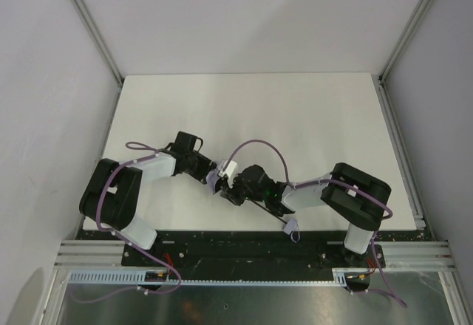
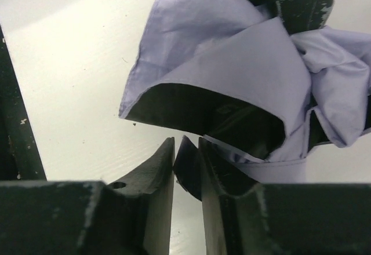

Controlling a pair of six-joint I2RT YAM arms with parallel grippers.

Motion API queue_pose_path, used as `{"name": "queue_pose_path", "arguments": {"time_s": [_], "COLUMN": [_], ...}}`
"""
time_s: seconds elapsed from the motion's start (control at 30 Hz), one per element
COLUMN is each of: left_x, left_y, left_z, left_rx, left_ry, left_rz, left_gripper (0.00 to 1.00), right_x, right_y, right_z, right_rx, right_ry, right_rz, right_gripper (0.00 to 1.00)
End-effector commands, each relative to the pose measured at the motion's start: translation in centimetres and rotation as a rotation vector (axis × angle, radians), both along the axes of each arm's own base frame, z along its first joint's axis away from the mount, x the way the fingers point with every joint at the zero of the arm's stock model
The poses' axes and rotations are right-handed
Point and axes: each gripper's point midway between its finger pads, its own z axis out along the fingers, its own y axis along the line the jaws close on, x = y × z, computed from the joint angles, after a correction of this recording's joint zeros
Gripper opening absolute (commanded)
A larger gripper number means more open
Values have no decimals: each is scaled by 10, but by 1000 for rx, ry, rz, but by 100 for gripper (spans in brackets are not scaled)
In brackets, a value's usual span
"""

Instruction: Put away the umbrella

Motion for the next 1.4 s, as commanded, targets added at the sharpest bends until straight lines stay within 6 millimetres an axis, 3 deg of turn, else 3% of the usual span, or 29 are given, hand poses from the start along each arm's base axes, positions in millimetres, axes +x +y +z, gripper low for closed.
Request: {"name": "queue_pose_path", "arguments": {"time_s": [0.0, 0.2, 0.33, 0.4, 0.47, 0.6, 0.67, 0.77, 0.9, 1.03, 1.13, 1.23, 1.37], "left_x": [-31, -27, -22, -19, -18, -5, 5, 18, 37, 52, 50, 43, 27], "left_y": [0, 0, -3, -3, -4, -2, 1, 7, 17, 21, 12, -4, -30], "left_z": [-12, -6, 3, 7, 12, 30, 45, 71, 126, 211, 267, 292, 293], "left_rx": [-14, -21, -46, -49, -56, -23, 12, 65, 179, 395, 597, 697, 724], "left_ry": [143, 123, 106, 91, 77, -35, -129, -268, -521, -896, -1125, -1236, -1371], "left_rz": [-39, -30, -31, -31, -37, -73, -97, -126, -161, -223, -319, -380, -428], "left_gripper": [0, 0, 0, 0, 0, 0, 0, 0, 0, 0, 0, 0, 0], "right_x": [5, -2, 0, 0, -1, -19, -27, -30, -17, -3, 0, 0, -5], "right_y": [-23, -25, -26, -23, -17, -3, -6, -24, -68, -119, -150, -172, -188], "right_z": [-40, -39, -41, -29, -2, 84, 127, 171, 207, 221, 224, 231, 241], "right_rx": [-157, -141, -128, -84, -5, 229, 332, 431, 488, 485, 475, 489, 509], "right_ry": [25, 90, 116, 146, 163, 228, 267, 330, 334, 300, 281, 259, 220], "right_rz": [-42, -18, -23, -21, -18, 35, 47, 16, -109, -240, -318, -366, -386], "right_gripper": [32, 44, 44, 43, 46, 52, 58, 65, 69, 71, 72, 72, 73]}}
